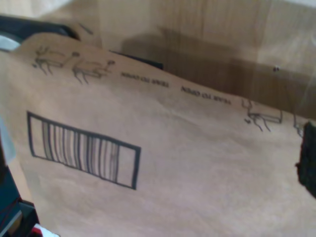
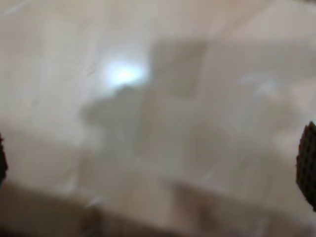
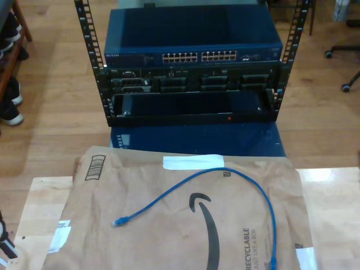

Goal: Grab the cable and plug it in

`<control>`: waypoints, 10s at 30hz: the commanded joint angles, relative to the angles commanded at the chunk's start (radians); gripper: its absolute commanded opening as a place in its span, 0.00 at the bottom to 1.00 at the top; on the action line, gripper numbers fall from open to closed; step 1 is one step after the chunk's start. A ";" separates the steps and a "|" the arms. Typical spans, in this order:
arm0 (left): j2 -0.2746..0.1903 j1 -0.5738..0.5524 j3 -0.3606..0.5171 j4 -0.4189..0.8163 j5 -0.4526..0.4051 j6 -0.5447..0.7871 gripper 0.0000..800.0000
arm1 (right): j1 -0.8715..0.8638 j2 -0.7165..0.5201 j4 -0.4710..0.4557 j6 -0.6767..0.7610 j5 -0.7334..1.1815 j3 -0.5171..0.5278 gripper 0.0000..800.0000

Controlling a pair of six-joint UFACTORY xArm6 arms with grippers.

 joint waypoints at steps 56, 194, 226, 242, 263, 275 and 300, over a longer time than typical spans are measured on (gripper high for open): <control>0.015 -0.175 -0.109 -0.196 0.005 -0.167 1.00 | 0.701 0.789 0.411 0.216 -0.356 -0.505 0.44; 0.287 -0.137 -0.319 -0.947 0.523 -0.218 0.37 | 0.358 0.270 1.074 0.207 0.252 -0.425 0.02; 0.287 -0.107 -0.316 -0.956 0.525 -0.213 0.29 | 0.361 0.276 1.076 0.207 0.252 -0.430 0.02; 0.288 -0.110 -0.313 -0.957 0.522 -0.215 0.29 | 0.362 0.279 1.077 0.207 0.252 -0.428 0.02; 0.295 -0.117 -0.308 -0.980 0.516 -0.210 0.23 | 0.361 0.279 1.077 0.207 0.252 -0.428 0.02; 0.293 -0.123 -0.307 -0.984 0.514 -0.207 0.13 | 0.362 0.281 1.077 0.207 0.252 -0.430 0.02; 0.430 -0.120 -0.339 -1.158 0.557 -0.370 0.00 | 0.385 0.029 1.074 -0.011 -0.127 -0.377 0.82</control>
